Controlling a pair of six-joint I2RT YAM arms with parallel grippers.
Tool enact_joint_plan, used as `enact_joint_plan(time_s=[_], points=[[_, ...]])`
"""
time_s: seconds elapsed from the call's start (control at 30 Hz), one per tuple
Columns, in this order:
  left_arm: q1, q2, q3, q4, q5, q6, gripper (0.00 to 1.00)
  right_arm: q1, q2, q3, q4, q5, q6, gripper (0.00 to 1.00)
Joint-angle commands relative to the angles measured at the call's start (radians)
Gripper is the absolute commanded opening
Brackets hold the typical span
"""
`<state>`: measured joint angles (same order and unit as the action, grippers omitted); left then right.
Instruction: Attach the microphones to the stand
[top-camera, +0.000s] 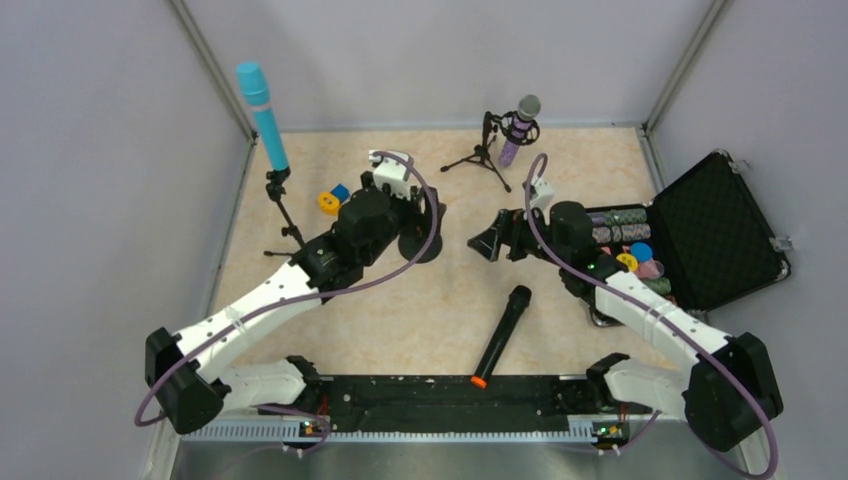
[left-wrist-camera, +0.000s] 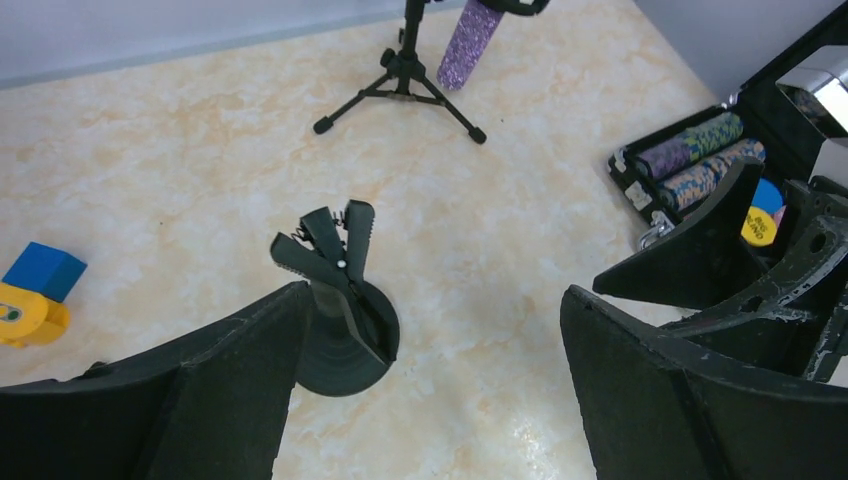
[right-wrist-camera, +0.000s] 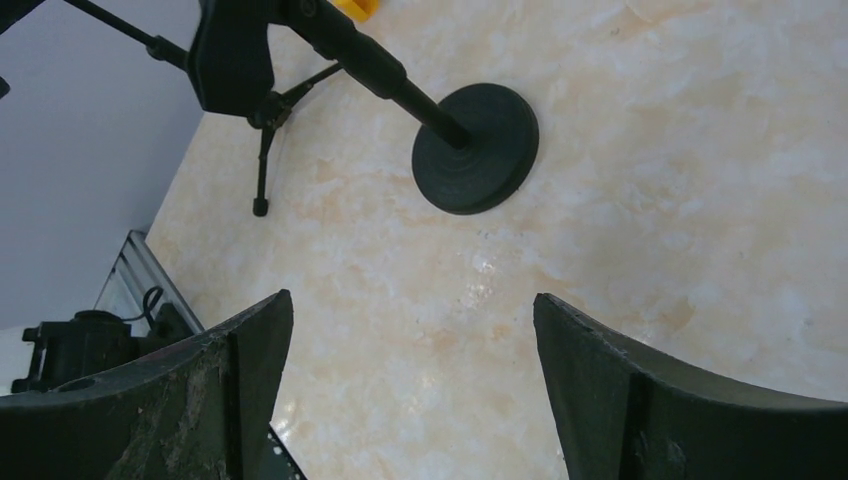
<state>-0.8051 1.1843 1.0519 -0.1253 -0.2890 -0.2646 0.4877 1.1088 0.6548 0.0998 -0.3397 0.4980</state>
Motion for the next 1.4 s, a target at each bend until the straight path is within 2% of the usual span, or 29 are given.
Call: enact_joint_plan(time_s=[0.0,0.27,0.47,0.6,0.83,1.0,1.2,1.37], points=[[-0.001,-0.079,-0.023,0.094,-0.110,-0.013,0.99,0.009,-0.026,0.085,-0.015,-0.006,-0.020,0.89],[0.005,-0.157,-0.030,0.042,-0.264,-0.024,0.99,0.194,0.054,0.269,-0.154,0.201,-0.125,0.90],[0.043,-0.197,-0.068,0.024,-0.303,-0.072,0.99,0.306,0.172,0.425,-0.232,0.392,-0.181,0.95],[0.076,-0.215,-0.099,0.021,-0.279,-0.112,0.99,0.356,0.276,0.538,-0.276,0.445,-0.211,0.95],[0.107,-0.208,-0.140,0.025,-0.270,-0.140,0.99,0.391,0.417,0.668,-0.346,0.476,-0.237,0.93],[0.127,-0.197,-0.157,0.028,-0.244,-0.151,0.99,0.394,0.500,0.756,-0.427,0.602,-0.247,0.88],[0.131,-0.196,-0.177,0.024,-0.239,-0.158,0.99,0.395,0.498,0.763,-0.467,0.700,-0.256,0.83],[0.131,-0.187,-0.186,0.026,-0.226,-0.150,0.99,0.392,0.466,0.719,-0.460,0.744,-0.262,0.82]])
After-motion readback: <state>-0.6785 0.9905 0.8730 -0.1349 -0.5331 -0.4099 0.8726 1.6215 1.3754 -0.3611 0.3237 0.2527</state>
